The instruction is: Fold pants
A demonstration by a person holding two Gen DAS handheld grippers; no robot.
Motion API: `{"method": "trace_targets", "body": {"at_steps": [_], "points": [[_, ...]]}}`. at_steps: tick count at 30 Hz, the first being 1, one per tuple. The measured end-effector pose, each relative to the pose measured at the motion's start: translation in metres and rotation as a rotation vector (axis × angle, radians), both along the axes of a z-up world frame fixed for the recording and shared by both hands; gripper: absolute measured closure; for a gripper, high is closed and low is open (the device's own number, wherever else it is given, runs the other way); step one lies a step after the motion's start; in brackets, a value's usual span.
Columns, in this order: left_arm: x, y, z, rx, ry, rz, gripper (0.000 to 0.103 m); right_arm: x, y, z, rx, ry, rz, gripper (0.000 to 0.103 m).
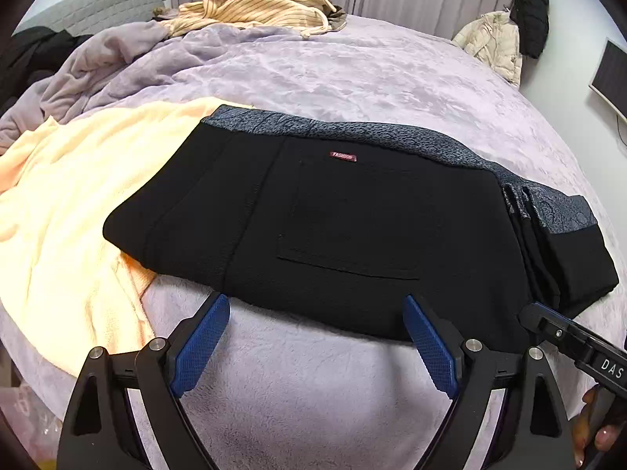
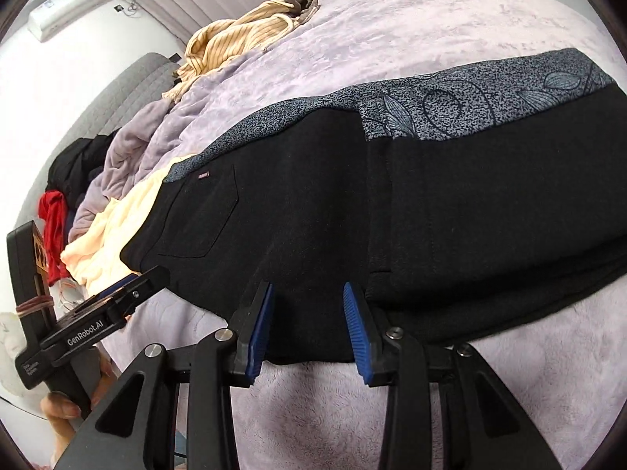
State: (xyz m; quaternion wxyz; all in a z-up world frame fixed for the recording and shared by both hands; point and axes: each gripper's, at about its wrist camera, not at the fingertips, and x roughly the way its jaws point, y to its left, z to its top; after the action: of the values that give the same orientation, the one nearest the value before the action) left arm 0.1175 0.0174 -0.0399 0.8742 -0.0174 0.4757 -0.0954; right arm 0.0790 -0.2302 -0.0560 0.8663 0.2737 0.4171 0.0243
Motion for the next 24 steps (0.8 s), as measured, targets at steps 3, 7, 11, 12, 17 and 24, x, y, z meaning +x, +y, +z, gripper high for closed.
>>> {"method": "trace_targets", "body": {"at_steps": [3, 7, 11, 12, 17, 24], "points": [[-0.001, 0.006, -0.001, -0.012, 0.005, 0.007, 0.012, 0.001, 0.001, 0.000, -0.011, 0.006, -0.005, 0.062], [0.000, 0.012, -0.002, -0.024, 0.011, 0.014, 0.012, 0.001, 0.001, 0.000, -0.014, 0.009, -0.009, 0.062], [0.002, 0.018, -0.006, -0.047, 0.031, 0.024, 0.012, 0.002, 0.003, 0.001, -0.031, 0.012, -0.007, 0.062], [0.003, 0.019, -0.007, -0.050, 0.036, 0.027, 0.012, 0.003, 0.003, 0.001, -0.033, 0.013, -0.007, 0.062], [0.005, 0.025, -0.012, -0.088, 0.057, 0.028, 0.012, 0.003, 0.003, 0.000, -0.043, 0.014, -0.002, 0.062], [0.013, 0.063, -0.020, -0.299, 0.092, 0.066, 0.012, 0.003, 0.003, -0.001, -0.044, 0.015, 0.004, 0.062]]}}
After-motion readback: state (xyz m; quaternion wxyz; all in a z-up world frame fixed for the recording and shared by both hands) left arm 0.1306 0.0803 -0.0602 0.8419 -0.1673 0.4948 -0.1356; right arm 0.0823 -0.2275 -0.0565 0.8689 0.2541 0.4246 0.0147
